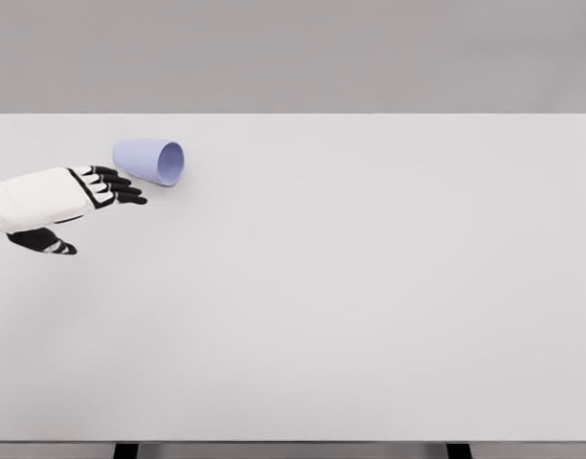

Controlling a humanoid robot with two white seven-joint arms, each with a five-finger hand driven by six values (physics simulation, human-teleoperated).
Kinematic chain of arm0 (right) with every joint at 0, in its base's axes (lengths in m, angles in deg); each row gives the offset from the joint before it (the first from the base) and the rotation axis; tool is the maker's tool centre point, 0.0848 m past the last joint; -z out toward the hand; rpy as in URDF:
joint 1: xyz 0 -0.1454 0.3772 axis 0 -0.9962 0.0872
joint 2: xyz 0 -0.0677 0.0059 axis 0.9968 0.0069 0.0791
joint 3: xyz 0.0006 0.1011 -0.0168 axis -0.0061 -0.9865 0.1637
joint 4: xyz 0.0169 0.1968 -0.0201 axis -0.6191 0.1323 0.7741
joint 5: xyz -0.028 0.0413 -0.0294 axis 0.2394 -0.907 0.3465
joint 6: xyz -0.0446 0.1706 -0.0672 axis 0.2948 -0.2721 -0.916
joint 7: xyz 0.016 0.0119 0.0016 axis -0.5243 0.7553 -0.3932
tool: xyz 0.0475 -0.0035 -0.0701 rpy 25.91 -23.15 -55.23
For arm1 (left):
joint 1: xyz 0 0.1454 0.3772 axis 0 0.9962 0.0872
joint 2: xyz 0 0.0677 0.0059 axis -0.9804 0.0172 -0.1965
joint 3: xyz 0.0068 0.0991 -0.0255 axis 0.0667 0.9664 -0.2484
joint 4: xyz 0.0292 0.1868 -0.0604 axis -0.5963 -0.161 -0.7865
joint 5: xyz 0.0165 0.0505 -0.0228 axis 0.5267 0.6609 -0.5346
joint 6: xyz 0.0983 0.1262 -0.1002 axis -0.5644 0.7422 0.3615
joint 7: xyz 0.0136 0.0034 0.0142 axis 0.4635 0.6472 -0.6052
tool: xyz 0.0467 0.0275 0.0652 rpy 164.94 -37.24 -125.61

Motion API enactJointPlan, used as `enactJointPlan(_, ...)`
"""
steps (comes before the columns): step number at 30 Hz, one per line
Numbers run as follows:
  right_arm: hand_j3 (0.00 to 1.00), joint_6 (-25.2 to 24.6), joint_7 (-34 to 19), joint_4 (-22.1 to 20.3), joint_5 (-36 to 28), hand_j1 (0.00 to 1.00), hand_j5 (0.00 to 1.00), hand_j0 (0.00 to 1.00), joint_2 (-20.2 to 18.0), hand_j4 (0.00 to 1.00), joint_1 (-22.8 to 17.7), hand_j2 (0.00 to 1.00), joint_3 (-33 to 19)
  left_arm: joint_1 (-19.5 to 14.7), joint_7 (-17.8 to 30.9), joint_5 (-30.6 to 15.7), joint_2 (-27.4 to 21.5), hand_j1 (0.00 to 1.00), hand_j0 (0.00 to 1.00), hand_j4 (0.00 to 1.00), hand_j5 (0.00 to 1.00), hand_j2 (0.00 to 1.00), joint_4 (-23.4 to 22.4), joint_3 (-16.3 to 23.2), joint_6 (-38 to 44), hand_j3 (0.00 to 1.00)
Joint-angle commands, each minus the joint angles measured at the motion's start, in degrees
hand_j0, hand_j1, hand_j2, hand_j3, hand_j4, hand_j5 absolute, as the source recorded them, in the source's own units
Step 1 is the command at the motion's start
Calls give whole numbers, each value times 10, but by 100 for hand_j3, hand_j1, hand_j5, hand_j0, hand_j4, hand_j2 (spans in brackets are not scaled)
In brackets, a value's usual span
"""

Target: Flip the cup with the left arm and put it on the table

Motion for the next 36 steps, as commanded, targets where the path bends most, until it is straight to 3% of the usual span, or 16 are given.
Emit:
enactJointPlan(1, 100, 0, 0, 1, 0, 100, 100, 100, 0, 100, 0, 100, -2, 0, 0, -4, -1, 100, 100, 100, 100, 100, 3, 1, 1, 100)
enactJointPlan(4, 100, 0, -1, 0, 0, 100, 100, 100, 0, 100, 0, 100, 3, -3, 0, -8, 2, 100, 100, 100, 100, 100, 2, 1, 1, 100)
enactJointPlan(8, 100, 0, -1, 0, 0, 100, 100, 100, 0, 100, 0, 100, 2, -11, 1, -110, 4, 100, 100, 100, 100, 100, -21, 2, 1, 100)
enactJointPlan(10, 100, 0, -1, 0, 0, 100, 100, 100, 0, 100, 0, 100, 3, -16, 1, -110, 19, 100, 100, 100, 100, 100, -60, 20, 1, 100)
enactJointPlan(12, 100, 0, -1, 0, 0, 100, 100, 100, 0, 100, 0, 100, 3, -70, 0, -108, 52, 100, 100, 100, 100, 100, -140, 68, 1, 100)
enactJointPlan(13, 100, 0, -1, 0, 0, 100, 100, 100, 0, 100, 0, 100, 3, -100, -1, -110, 58, 100, 100, 100, 100, 100, -156, 98, 1, 100)
enactJointPlan(14, 100, 0, -1, 0, 0, 100, 100, 100, 0, 100, 0, 100, 3, -117, 0, -115, 59, 100, 100, 100, 100, 100, -165, 102, 1, 100)
enactJointPlan(17, 100, 0, -1, 0, 0, 100, 100, 100, 0, 100, 0, 100, 3, -156, -7, -108, 110, 100, 100, 100, 100, 100, -225, 117, 1, 100)
enactJointPlan(19, 100, 0, -1, 0, 0, 100, 100, 100, 0, 100, 0, 100, 3, -168, 1, -106, 121, 100, 100, 100, 100, 100, -229, 122, 1, 100)
enactJointPlan(22, 100, 0, -1, 0, 0, 100, 100, 100, 0, 100, 0, 100, 3, -212, 37, -110, 144, 100, 100, 100, 100, 100, -290, 201, 1, 100)
enactJointPlan(25, 100, 0, -1, 0, 0, 100, 100, 100, 0, 100, 0, 100, 3, -237, 85, -110, 149, 100, 100, 100, 100, 100, -306, 202, 1, 100)
enactJointPlan(27, 100, 0, -1, 0, 0, 100, 100, 100, 0, 100, 0, 100, 3, -265, 85, -112, 154, 100, 100, 100, 100, 100, -316, 210, 1, 100)
enactJointPlan(32, 100, 0, -1, 0, 0, 100, 100, 100, 0, 100, 0, 100, 3, -292, 87, -130, 191, 100, 100, 100, 100, 100, -350, 210, 1, 100)
enactJointPlan(36, 100, 0, -1, 0, 0, 100, 100, 100, 0, 100, 0, 100, 3, -318, 84, -128, 246, 100, 100, 100, 100, 100, -440, 211, 1, 100)
